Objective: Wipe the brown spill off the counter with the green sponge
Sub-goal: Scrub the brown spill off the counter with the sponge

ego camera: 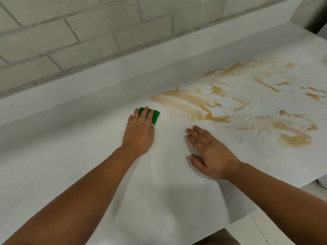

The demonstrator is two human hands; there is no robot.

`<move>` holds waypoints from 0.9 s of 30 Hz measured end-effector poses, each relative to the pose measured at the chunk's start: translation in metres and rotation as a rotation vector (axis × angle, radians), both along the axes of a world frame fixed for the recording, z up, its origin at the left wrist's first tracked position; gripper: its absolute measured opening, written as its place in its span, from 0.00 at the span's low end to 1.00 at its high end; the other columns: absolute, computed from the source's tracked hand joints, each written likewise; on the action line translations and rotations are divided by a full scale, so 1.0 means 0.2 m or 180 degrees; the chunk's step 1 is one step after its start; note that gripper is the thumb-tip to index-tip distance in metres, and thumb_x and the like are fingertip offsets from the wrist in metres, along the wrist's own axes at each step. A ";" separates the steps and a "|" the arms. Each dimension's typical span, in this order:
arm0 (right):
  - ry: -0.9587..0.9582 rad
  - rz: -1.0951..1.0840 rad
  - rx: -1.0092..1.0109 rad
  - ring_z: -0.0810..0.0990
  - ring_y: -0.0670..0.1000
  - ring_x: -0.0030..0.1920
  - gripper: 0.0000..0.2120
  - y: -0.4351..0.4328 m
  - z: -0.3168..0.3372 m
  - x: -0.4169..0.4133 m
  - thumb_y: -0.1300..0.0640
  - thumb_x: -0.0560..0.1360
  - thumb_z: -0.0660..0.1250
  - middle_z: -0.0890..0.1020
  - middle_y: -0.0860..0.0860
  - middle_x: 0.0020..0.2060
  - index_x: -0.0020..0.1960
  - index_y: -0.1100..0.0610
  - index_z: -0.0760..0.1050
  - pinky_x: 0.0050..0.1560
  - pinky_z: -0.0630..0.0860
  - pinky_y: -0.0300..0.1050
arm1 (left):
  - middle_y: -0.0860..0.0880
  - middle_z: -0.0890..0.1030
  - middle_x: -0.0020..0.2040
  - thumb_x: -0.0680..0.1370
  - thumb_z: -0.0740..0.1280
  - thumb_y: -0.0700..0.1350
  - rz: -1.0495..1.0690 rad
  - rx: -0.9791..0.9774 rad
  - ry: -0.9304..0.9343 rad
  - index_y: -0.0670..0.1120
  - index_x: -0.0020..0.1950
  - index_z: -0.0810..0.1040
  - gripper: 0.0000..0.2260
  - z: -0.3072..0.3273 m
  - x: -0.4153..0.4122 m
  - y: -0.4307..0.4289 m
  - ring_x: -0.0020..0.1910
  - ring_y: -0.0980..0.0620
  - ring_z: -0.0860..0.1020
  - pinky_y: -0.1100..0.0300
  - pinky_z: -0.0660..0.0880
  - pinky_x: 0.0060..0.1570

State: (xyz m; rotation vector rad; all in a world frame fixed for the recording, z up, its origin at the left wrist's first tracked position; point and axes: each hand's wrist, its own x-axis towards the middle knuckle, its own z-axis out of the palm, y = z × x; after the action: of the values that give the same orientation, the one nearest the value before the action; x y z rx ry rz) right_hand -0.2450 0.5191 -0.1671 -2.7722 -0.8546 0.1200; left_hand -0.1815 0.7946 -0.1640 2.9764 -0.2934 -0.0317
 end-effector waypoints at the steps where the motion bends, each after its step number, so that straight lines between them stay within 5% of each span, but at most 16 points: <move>1: 0.0042 0.0026 -0.0056 0.42 0.50 0.79 0.33 0.00 0.00 -0.01 0.40 0.80 0.51 0.51 0.51 0.79 0.79 0.58 0.54 0.78 0.46 0.49 | 0.46 0.56 0.81 0.82 0.49 0.49 0.0151 0.0044 0.0020 0.45 0.80 0.56 0.25 0.00 0.02 -0.05 0.79 0.40 0.51 0.42 0.52 0.76; 4: 0.0090 0.0035 -0.0097 0.38 0.49 0.78 0.34 0.00 0.00 -0.01 0.39 0.80 0.50 0.47 0.51 0.79 0.79 0.57 0.51 0.78 0.45 0.49 | 0.47 0.53 0.81 0.83 0.48 0.51 0.0082 0.0072 0.0076 0.46 0.81 0.53 0.26 0.01 -0.04 -0.18 0.80 0.40 0.47 0.43 0.48 0.77; 10: 0.0156 0.0038 -0.0168 0.34 0.46 0.77 0.34 0.00 0.02 -0.01 0.38 0.80 0.46 0.43 0.49 0.79 0.80 0.56 0.46 0.77 0.40 0.47 | 0.51 0.49 0.82 0.83 0.44 0.55 -0.1073 0.0116 0.0251 0.48 0.81 0.50 0.27 0.02 -0.28 0.00 0.80 0.48 0.41 0.47 0.46 0.78; 14: 0.0200 0.0004 -0.0088 0.35 0.47 0.77 0.35 0.00 0.03 -0.02 0.37 0.80 0.45 0.44 0.49 0.79 0.80 0.56 0.47 0.78 0.41 0.47 | 0.50 0.50 0.82 0.82 0.42 0.59 -0.0561 0.0214 0.0279 0.47 0.81 0.52 0.30 0.03 -0.20 0.07 0.80 0.47 0.44 0.43 0.50 0.77; 17: 0.0214 -0.0009 -0.0153 0.34 0.46 0.77 0.35 0.01 0.03 -0.02 0.37 0.80 0.44 0.43 0.49 0.79 0.80 0.56 0.46 0.77 0.40 0.46 | 0.49 0.46 0.82 0.79 0.40 0.61 -0.0046 0.0296 0.0329 0.47 0.81 0.47 0.33 0.03 -0.15 -0.12 0.80 0.44 0.41 0.44 0.43 0.78; 27: 0.0205 -0.0015 -0.0140 0.35 0.47 0.77 0.35 0.01 0.04 -0.03 0.37 0.80 0.44 0.44 0.50 0.79 0.80 0.56 0.46 0.78 0.41 0.47 | 0.53 0.42 0.82 0.82 0.41 0.59 -0.0945 0.0246 0.0414 0.50 0.82 0.45 0.29 0.05 -0.31 -0.06 0.79 0.50 0.36 0.46 0.43 0.78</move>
State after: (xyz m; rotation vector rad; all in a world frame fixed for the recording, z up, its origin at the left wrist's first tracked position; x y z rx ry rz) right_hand -0.2506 0.5201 -0.1587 -2.7942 -0.8390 0.2287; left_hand -0.2429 0.7836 -0.1548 2.9595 -0.7282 -0.2743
